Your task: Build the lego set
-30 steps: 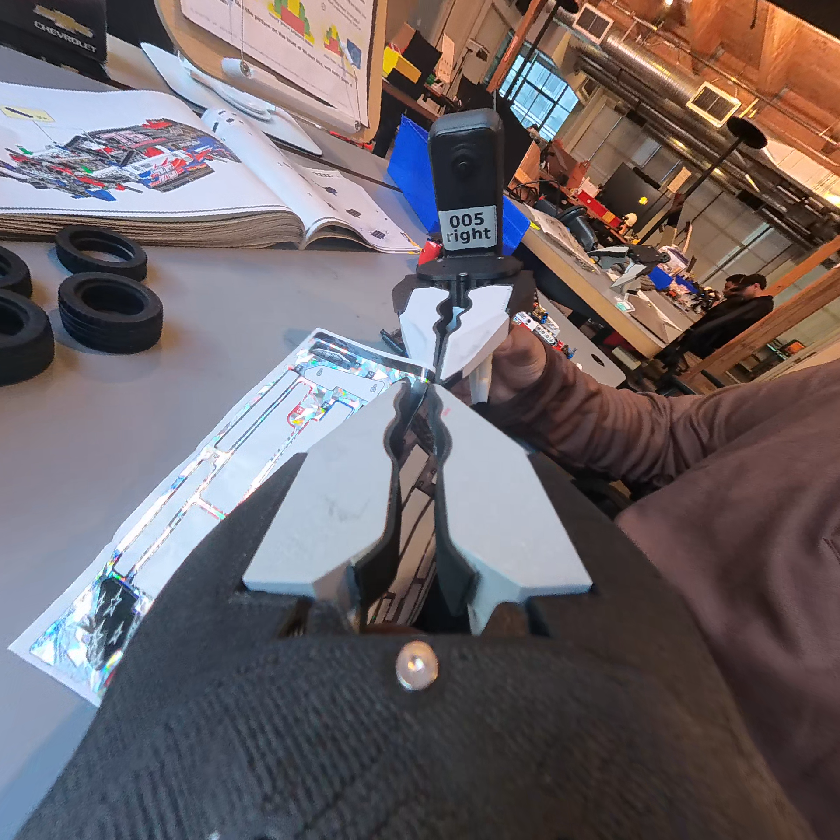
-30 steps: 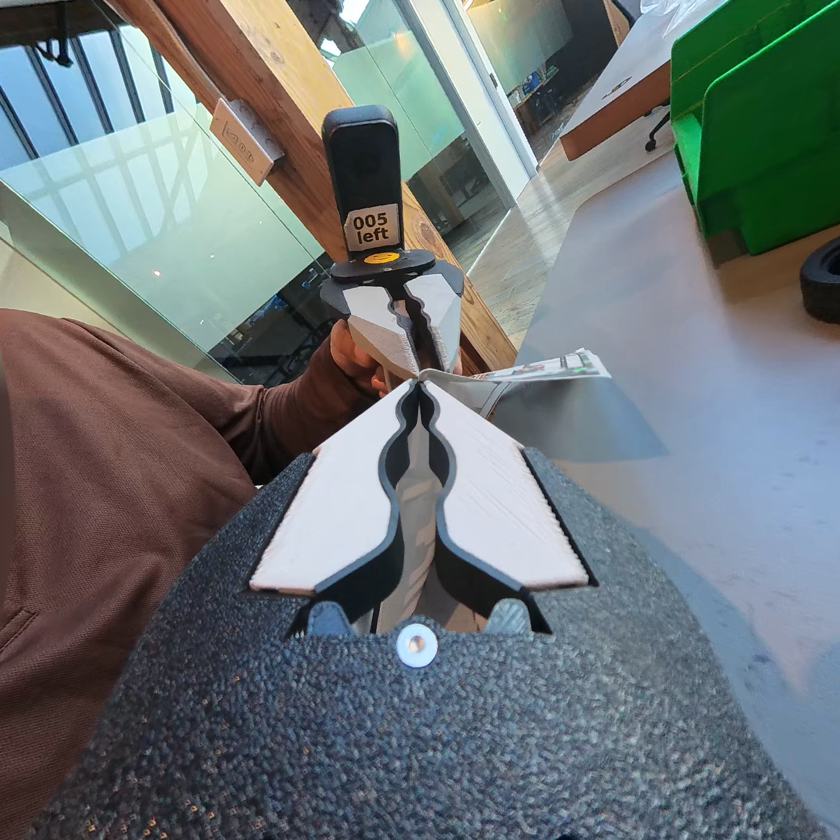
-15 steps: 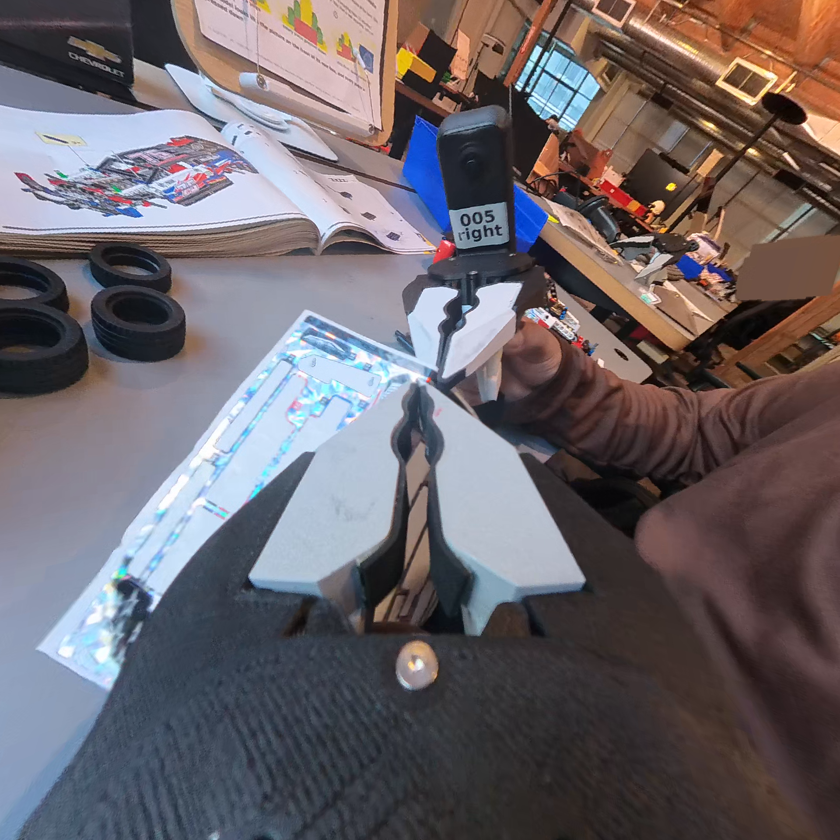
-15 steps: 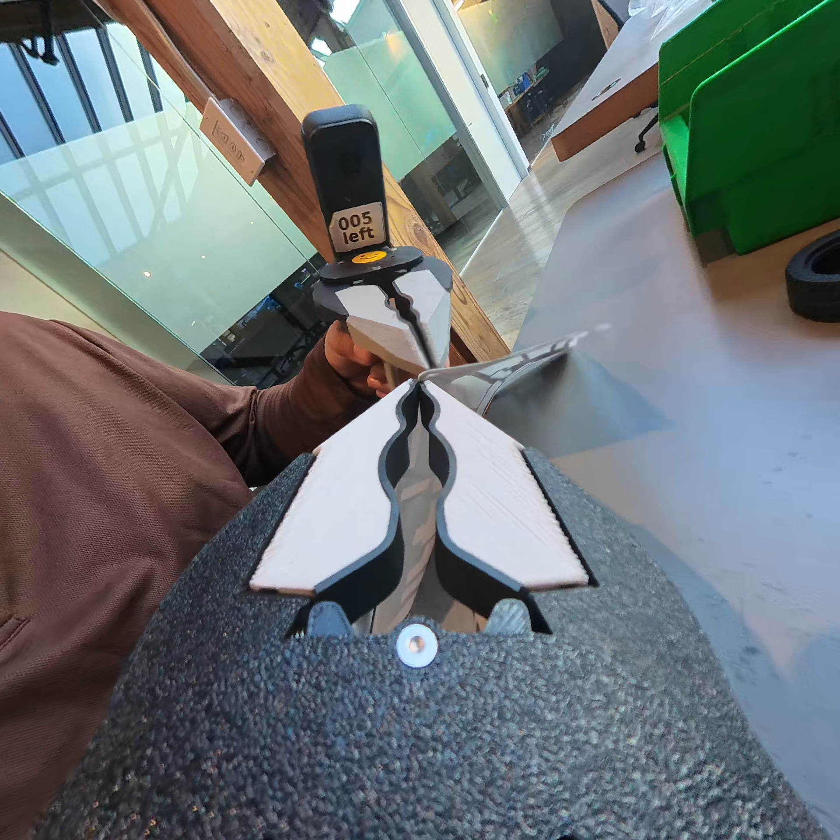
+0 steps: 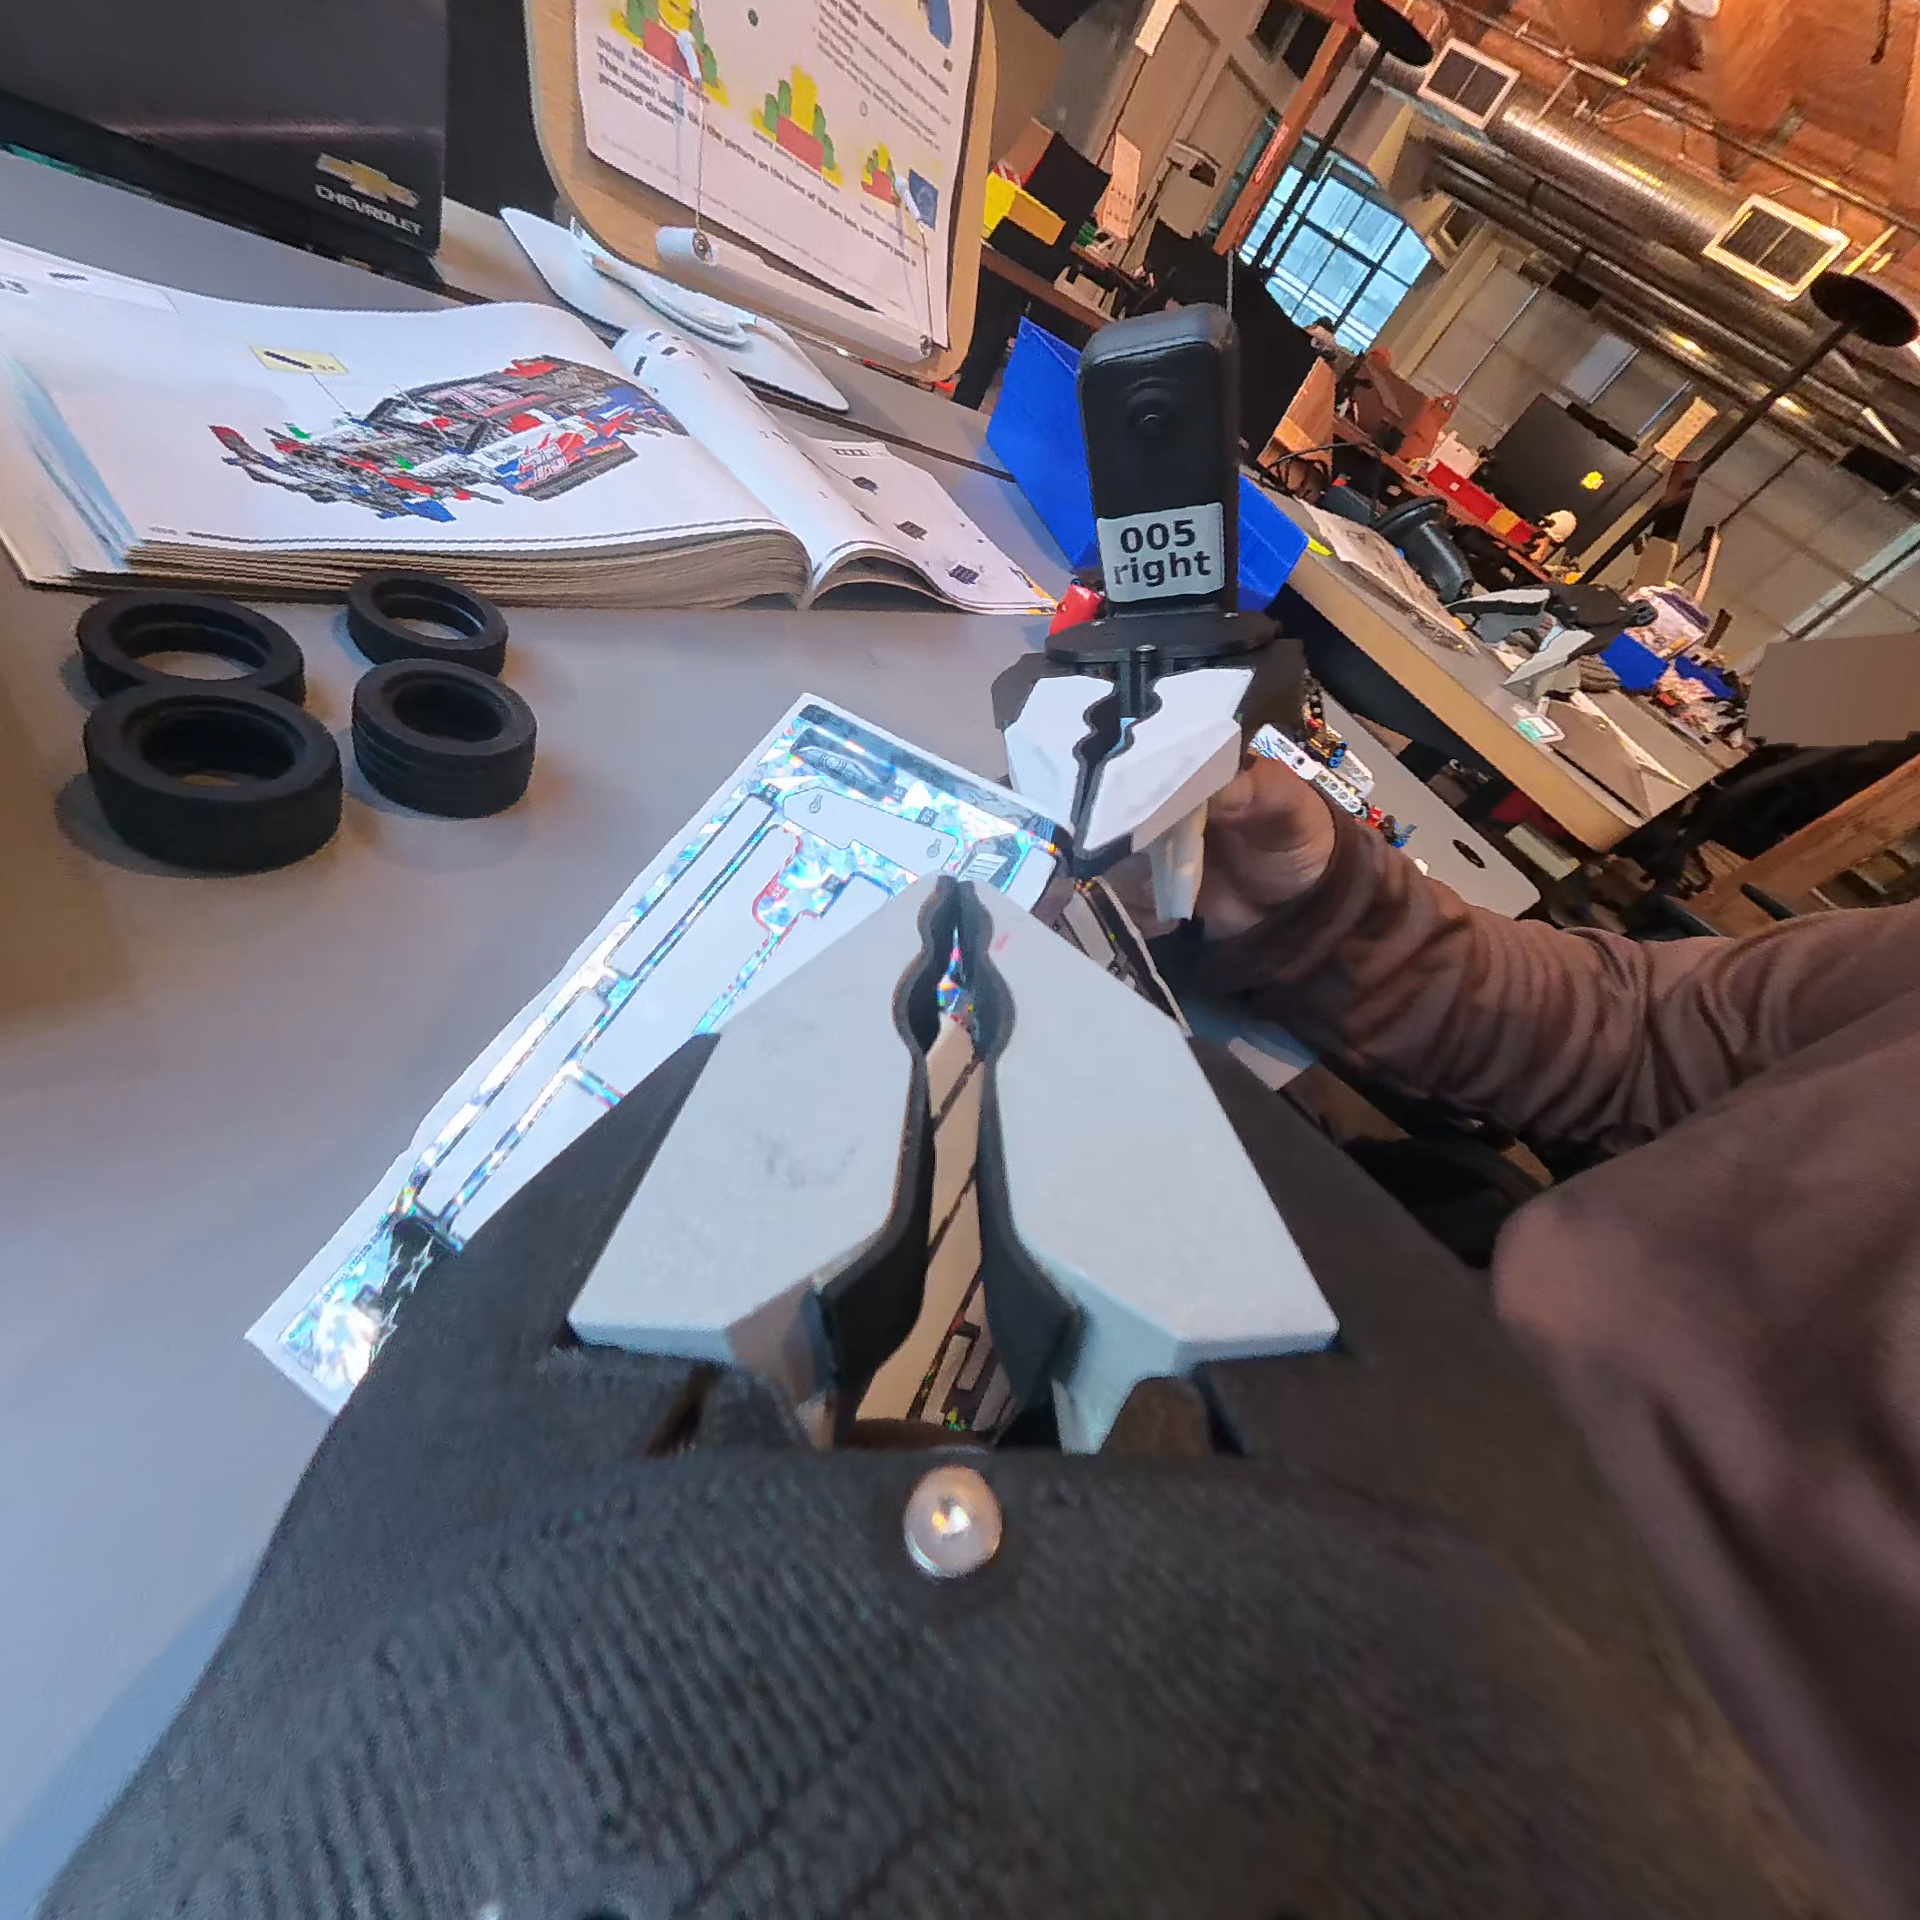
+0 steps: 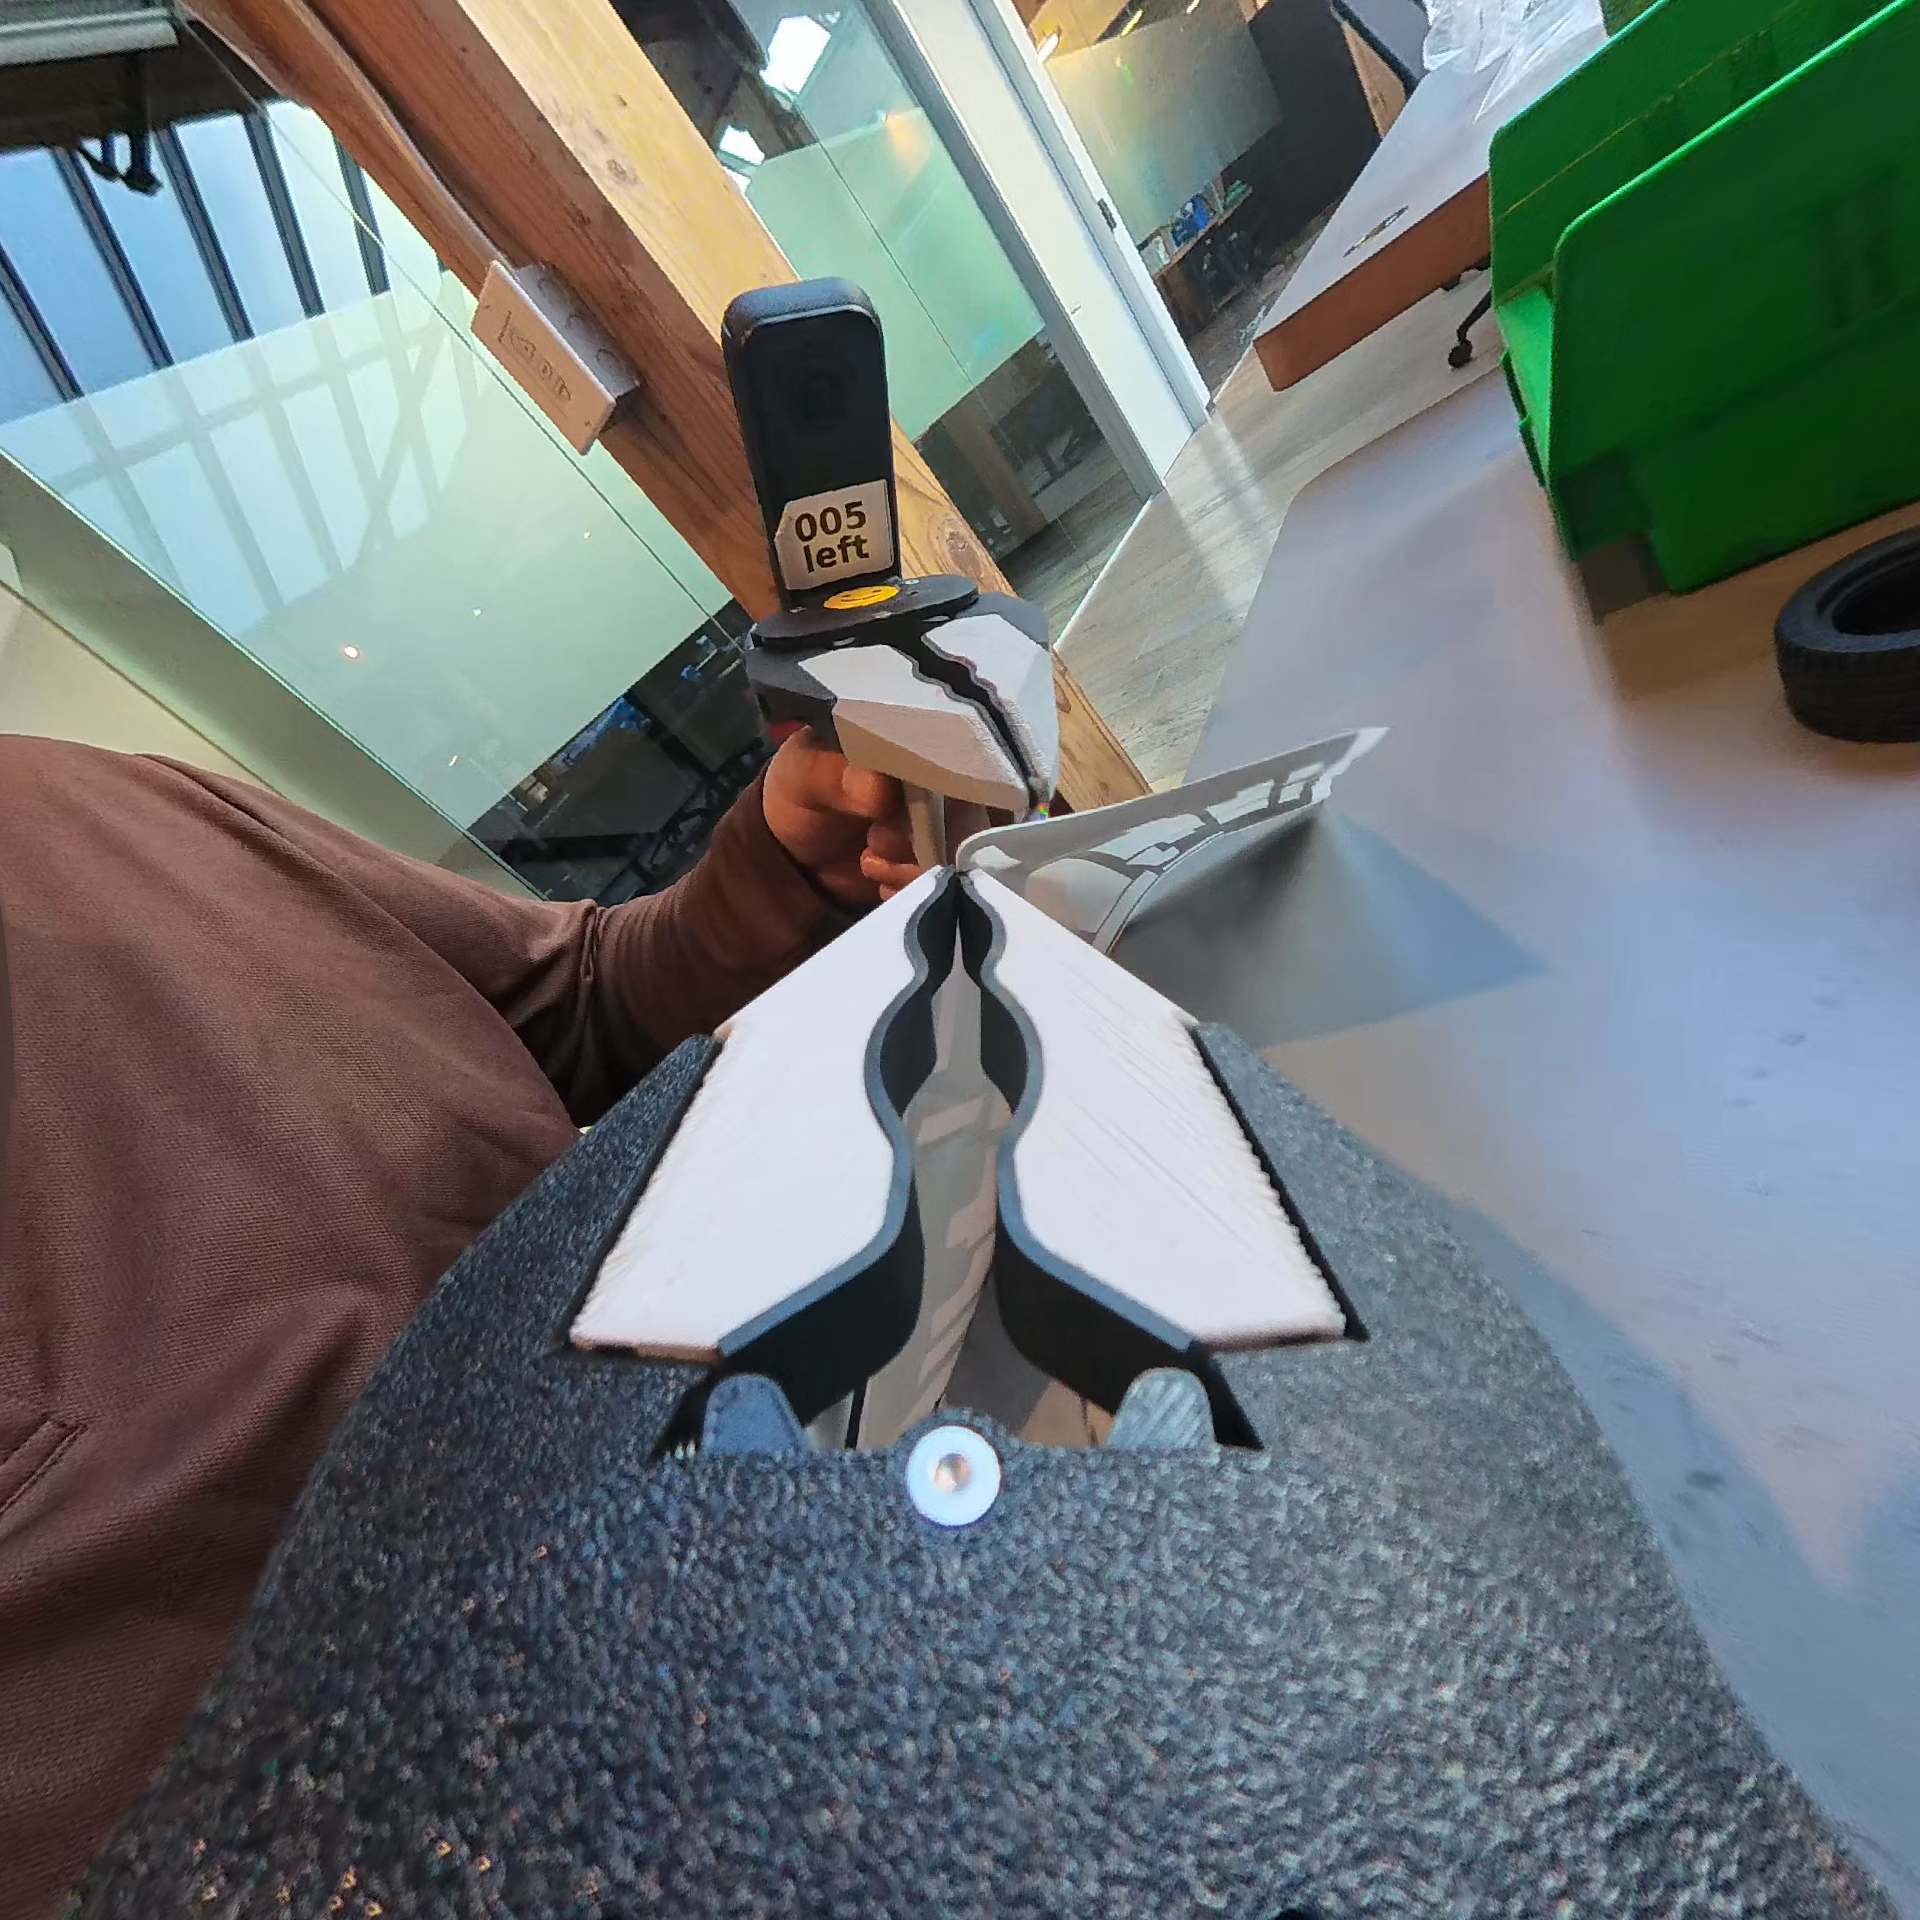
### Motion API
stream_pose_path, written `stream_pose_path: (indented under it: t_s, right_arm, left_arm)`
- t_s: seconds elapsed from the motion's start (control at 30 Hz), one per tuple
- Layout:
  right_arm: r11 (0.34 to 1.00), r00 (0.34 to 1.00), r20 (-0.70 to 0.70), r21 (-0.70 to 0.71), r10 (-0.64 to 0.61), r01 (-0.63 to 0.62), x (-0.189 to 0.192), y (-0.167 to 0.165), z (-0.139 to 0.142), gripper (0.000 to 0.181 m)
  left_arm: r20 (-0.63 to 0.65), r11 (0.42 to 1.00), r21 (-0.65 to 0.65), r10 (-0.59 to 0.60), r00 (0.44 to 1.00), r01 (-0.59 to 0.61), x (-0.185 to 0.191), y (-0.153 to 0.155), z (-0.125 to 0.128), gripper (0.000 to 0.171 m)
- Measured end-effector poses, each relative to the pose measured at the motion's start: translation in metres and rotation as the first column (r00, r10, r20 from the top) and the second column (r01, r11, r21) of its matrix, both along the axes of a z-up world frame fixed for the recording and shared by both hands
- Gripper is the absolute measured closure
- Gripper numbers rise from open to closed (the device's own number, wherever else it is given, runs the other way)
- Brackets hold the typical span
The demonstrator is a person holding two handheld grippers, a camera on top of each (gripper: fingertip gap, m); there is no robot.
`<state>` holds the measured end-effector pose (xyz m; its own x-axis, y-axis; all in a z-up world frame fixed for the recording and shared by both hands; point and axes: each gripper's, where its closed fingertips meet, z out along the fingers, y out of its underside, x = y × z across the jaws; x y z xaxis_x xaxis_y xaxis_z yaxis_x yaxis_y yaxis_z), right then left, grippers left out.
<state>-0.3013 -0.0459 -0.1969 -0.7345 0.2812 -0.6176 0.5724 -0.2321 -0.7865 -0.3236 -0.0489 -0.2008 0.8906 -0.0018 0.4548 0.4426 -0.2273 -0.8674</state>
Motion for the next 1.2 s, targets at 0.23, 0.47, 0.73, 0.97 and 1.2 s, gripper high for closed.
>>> stream_pose_path:
  t_s: [0.23, 0.47, 0.73, 0.97, 1.2]
  right_arm:
    - [0.999, 0.999, 0.018, -0.014, -0.040, 0.040, -0.007, 0.009, -0.001, 0.181]
    - [0.994, 0.994, -0.023, -0.021, -0.105, 0.105, -0.010, 0.029, 0.010, 0.181]
    - [0.941, 0.917, -0.280, 0.100, -0.284, 0.322, 0.063, 0.103, 0.165, 0.181]
    - [0.517, 0.542, -0.368, 0.172, -0.756, 0.839, 0.228, 0.279, 0.233, 0.181]
    - [0.046, 0.060, -0.057, 0.209, -0.997, 0.977, 0.428, 0.454, 0.130, 0.181]
  left_arm:
    - [-0.007, 0.995, 0.073, 0.063, 0.998, -0.063, -0.014, -0.007, 0.017, 0.171]
    - [-0.061, 0.984, 0.151, 0.109, 0.992, -0.099, -0.021, -0.022, 0.049, 0.171]
    - [-0.180, 0.963, 0.267, 0.075, 0.981, -0.024, -0.004, -0.027, 0.102, 0.171]
    - [-0.210, 0.959, 0.253, -0.077, 0.975, 0.130, 0.029, 0.014, 0.098, 0.171]
    - [-0.188, 0.940, 0.218, -0.222, 0.957, 0.262, 0.064, 0.061, 0.089, 0.171]
